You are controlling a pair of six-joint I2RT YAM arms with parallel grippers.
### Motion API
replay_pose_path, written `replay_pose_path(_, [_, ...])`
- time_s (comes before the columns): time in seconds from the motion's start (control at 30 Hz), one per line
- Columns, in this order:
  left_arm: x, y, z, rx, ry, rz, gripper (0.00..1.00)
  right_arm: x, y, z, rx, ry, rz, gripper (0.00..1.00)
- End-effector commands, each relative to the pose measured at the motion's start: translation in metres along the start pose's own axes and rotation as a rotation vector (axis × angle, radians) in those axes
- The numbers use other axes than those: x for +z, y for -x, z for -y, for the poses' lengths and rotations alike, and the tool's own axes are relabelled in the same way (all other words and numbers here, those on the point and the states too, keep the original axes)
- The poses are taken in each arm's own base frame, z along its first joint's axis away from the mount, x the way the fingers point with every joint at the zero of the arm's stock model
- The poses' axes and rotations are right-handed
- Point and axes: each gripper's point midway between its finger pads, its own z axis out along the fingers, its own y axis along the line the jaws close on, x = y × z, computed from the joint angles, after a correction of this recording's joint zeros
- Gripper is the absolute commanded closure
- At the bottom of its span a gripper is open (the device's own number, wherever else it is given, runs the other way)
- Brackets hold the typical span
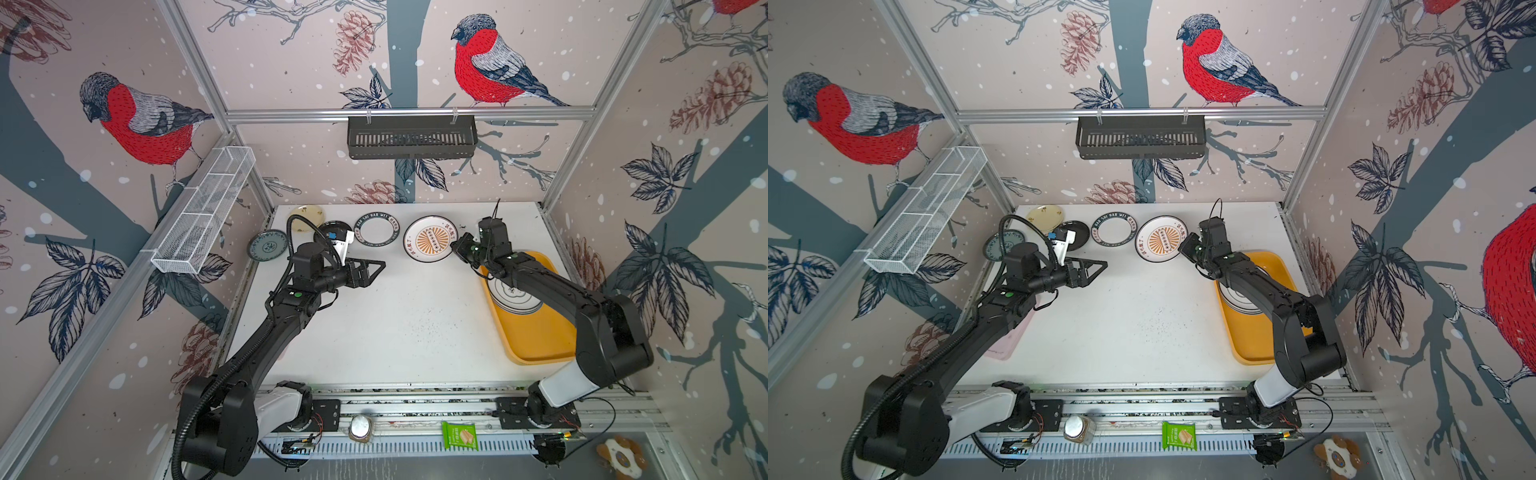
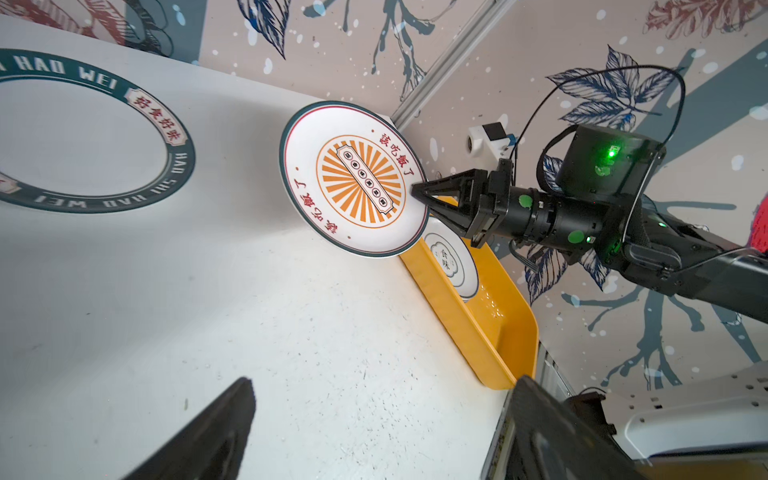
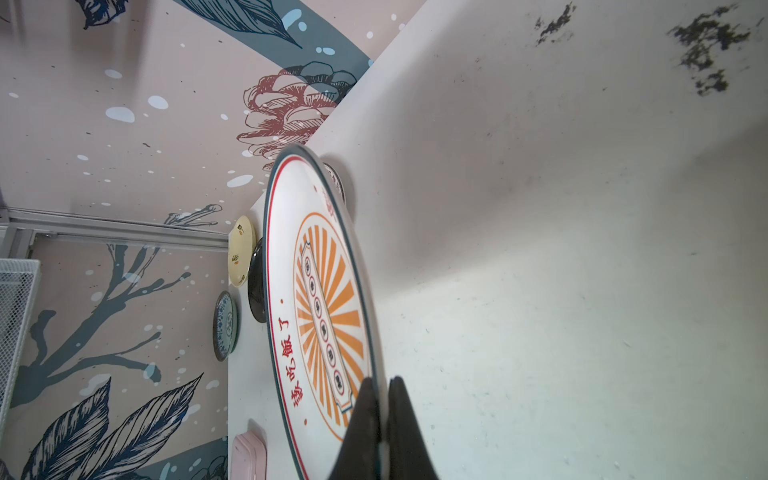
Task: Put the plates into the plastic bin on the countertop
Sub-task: 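Lift the orange-sunburst plate and carry it over the yellow bin, then lower the orange-sunburst plate onto the stack in the bin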
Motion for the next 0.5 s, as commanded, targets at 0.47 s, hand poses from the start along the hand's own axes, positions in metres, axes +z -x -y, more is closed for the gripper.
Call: replay_pose_path(0.47, [0.054,-0.082,0.066,0.175,-0.142,-0.254,0.04,-0.098,0.008,0.067,0.105,-0.041,0.143,0.99])
